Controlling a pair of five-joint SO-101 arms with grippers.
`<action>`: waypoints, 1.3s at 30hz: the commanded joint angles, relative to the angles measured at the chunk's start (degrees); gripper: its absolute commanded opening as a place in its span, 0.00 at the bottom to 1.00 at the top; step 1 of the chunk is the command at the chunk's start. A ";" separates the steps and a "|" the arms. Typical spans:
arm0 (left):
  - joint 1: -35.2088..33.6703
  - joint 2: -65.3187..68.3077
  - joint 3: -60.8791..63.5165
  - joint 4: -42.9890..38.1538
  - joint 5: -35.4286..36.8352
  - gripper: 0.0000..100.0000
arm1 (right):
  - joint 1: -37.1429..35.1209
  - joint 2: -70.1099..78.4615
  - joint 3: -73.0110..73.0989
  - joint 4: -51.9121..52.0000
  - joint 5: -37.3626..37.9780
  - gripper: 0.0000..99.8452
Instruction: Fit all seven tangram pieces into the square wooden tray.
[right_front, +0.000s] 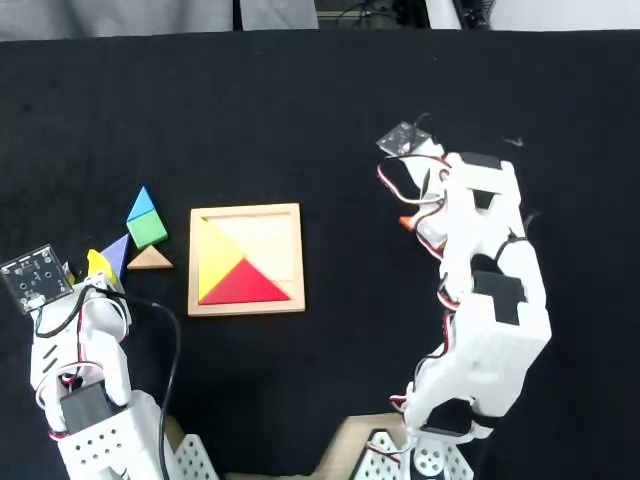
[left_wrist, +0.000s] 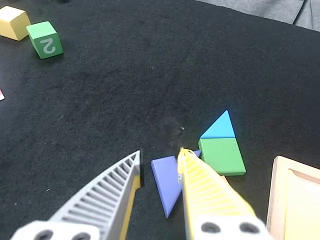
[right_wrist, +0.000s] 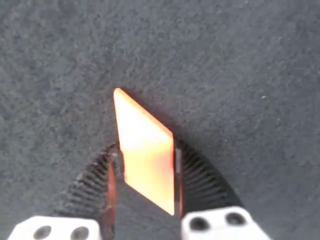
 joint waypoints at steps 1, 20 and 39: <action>0.84 -0.26 1.19 -0.53 0.35 0.13 | 0.35 -5.14 -1.19 3.60 -3.87 0.02; 0.84 -0.18 1.19 -0.53 0.35 0.13 | -32.09 -38.99 10.15 14.15 -51.60 0.02; 0.84 -0.18 1.19 -0.53 0.35 0.13 | -43.96 -20.00 10.07 3.08 -84.48 0.02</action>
